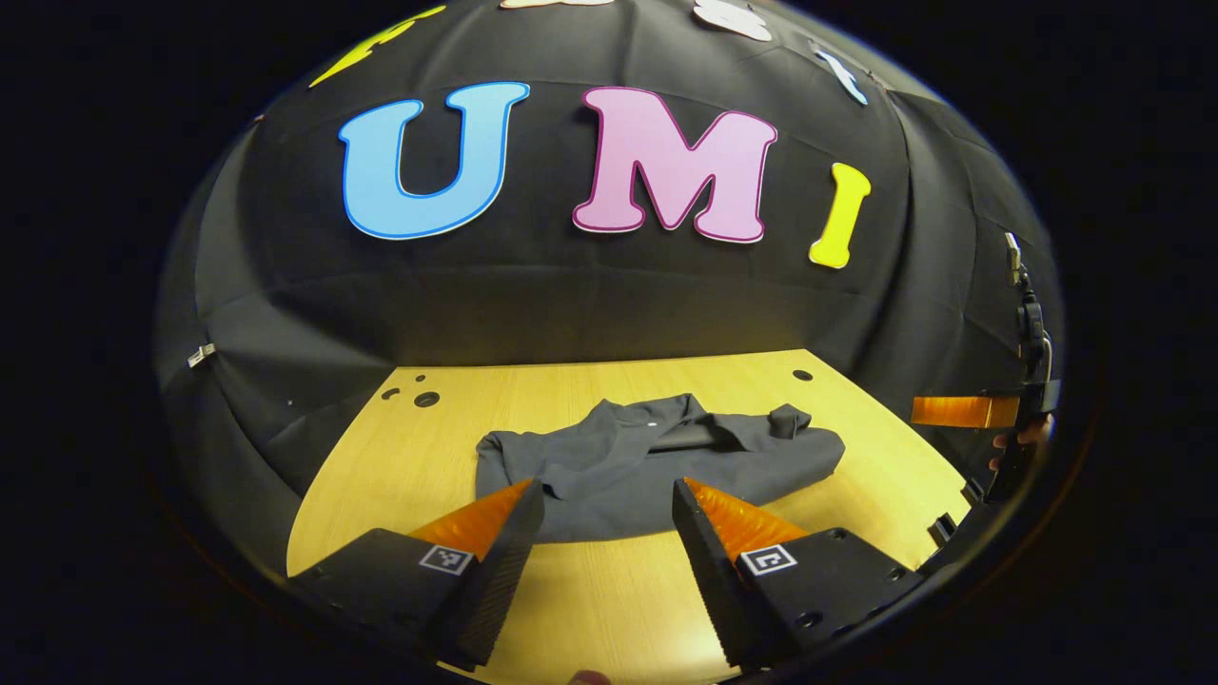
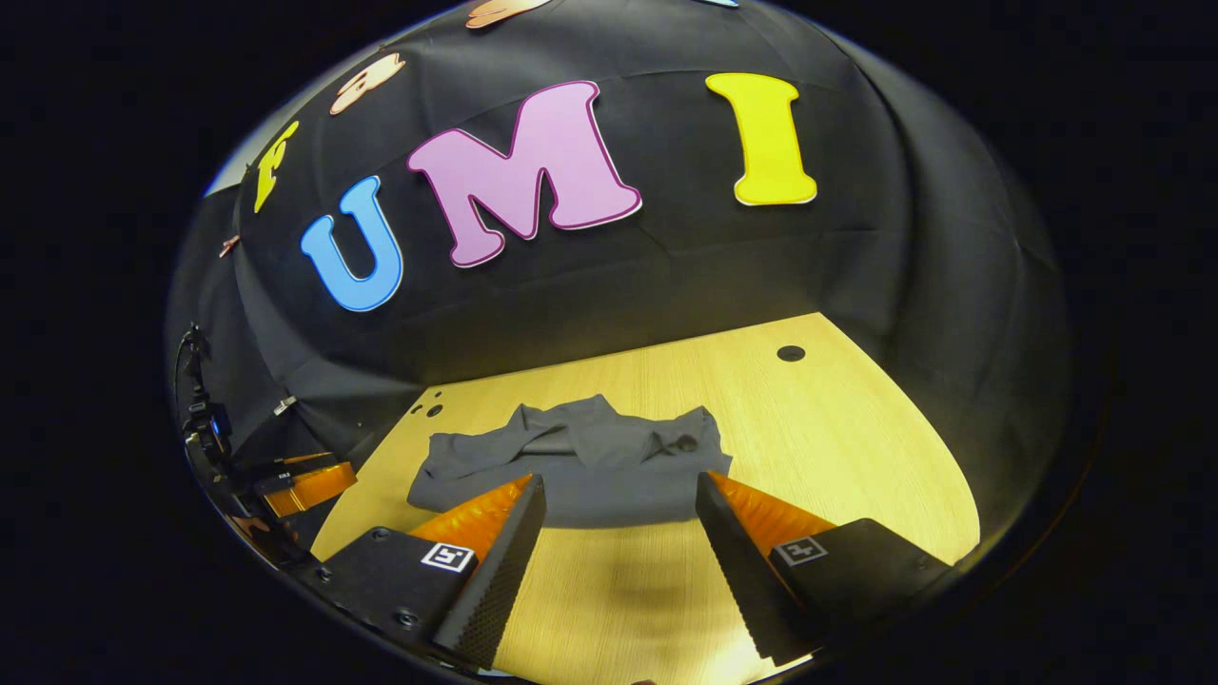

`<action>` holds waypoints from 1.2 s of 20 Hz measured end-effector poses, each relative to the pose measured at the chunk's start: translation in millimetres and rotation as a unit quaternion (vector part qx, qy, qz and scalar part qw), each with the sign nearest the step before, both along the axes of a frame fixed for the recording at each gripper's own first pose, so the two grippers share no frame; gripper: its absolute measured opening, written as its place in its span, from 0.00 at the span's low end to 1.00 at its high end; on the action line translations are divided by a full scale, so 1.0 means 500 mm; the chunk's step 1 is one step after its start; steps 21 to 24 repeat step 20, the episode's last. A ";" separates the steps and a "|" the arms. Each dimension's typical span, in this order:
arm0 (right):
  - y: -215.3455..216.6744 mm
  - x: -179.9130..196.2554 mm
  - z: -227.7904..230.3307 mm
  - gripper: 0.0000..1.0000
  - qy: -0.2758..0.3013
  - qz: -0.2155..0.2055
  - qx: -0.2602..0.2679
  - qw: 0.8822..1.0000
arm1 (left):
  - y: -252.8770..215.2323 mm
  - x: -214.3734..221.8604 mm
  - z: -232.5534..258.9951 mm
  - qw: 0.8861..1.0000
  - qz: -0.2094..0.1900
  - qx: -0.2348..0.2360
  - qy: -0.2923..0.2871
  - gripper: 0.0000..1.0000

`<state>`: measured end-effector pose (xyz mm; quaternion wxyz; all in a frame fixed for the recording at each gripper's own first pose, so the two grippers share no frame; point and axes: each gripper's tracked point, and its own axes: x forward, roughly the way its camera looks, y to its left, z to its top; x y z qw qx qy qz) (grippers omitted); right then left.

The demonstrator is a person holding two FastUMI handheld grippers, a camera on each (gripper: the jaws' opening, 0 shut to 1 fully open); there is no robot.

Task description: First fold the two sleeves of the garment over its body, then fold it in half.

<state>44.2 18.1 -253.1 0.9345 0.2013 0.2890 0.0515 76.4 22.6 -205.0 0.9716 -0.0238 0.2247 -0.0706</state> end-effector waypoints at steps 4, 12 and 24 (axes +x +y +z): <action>0.046 -0.033 0.005 0.98 -0.002 0.000 -0.007 1.000 | 0.010 -0.011 -0.021 1.000 -0.005 -0.004 0.017 0.87; 0.088 -0.054 0.010 0.98 -0.004 0.020 -0.015 1.000 | 0.018 -0.026 -0.043 0.999 -0.013 0.010 0.034 0.87; 0.099 -0.071 -0.023 0.98 -0.001 0.023 -0.015 1.000 | -0.002 -0.045 -0.057 0.999 -0.016 0.014 0.039 0.87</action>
